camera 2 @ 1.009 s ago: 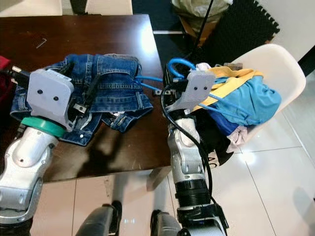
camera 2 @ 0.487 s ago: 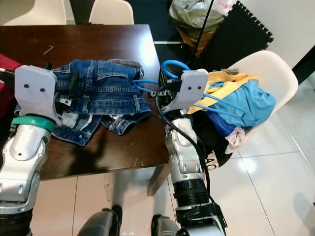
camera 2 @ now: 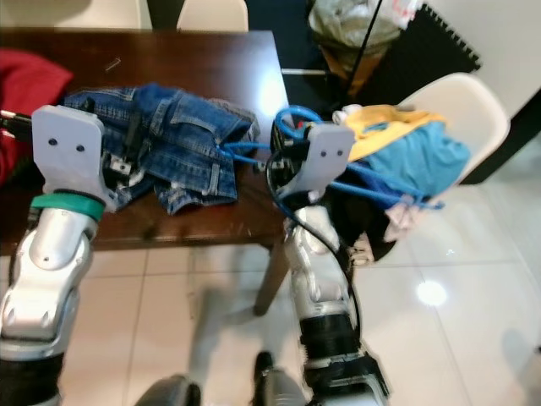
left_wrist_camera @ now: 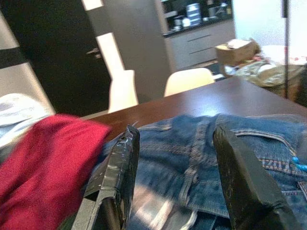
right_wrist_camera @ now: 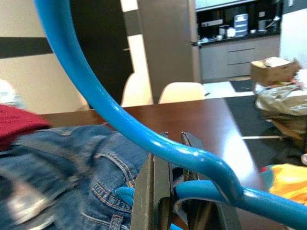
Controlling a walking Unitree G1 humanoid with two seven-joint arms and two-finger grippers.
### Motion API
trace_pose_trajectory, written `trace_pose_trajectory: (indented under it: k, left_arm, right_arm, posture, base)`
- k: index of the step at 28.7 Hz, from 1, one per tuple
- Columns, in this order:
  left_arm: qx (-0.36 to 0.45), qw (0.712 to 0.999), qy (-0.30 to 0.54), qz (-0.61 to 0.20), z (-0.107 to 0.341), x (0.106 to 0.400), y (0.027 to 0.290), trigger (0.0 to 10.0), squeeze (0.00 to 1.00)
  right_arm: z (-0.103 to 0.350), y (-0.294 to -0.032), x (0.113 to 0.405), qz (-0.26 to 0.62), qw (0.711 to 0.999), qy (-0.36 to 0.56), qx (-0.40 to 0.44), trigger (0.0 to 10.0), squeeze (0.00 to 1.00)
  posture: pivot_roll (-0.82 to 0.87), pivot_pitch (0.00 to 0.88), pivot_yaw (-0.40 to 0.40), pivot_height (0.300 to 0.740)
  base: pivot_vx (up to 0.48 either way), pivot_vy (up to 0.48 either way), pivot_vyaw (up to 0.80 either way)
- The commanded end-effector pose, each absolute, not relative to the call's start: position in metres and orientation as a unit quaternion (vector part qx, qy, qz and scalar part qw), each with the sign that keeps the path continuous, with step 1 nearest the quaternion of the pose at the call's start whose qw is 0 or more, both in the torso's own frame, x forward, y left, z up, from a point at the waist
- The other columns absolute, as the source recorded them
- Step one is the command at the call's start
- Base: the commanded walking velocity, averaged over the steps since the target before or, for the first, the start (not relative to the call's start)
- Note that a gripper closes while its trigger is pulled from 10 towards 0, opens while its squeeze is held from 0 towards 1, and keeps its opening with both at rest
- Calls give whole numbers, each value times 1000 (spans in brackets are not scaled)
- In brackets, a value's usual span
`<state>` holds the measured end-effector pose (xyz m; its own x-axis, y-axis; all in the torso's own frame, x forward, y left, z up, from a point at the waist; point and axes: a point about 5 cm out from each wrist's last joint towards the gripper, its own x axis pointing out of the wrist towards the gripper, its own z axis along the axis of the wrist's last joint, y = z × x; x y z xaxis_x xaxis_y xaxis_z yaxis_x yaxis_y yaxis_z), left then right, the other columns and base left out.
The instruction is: Hang hanger
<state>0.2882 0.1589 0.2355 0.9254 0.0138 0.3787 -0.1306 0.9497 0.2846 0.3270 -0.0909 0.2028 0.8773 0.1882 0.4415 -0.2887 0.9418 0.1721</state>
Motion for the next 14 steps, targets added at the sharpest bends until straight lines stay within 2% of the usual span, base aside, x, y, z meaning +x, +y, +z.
trace_pose_trajectory:
  k: [1,14]
  left_arm:
    - [157,969,-186,33,233,289,157,10000,0]
    - [155,969,-188,31,233,291,155,10000,0]
  right_arm:
    - [200,-90,325,127,964,-208,110,10000,0]
    - [200,-90,326,128,966,-203,100,10000,0]
  posture:
    - [140,33,13,740]
    - [135,38,20,740]
  base:
    - [-390,0,0]
    - [-397,0,0]
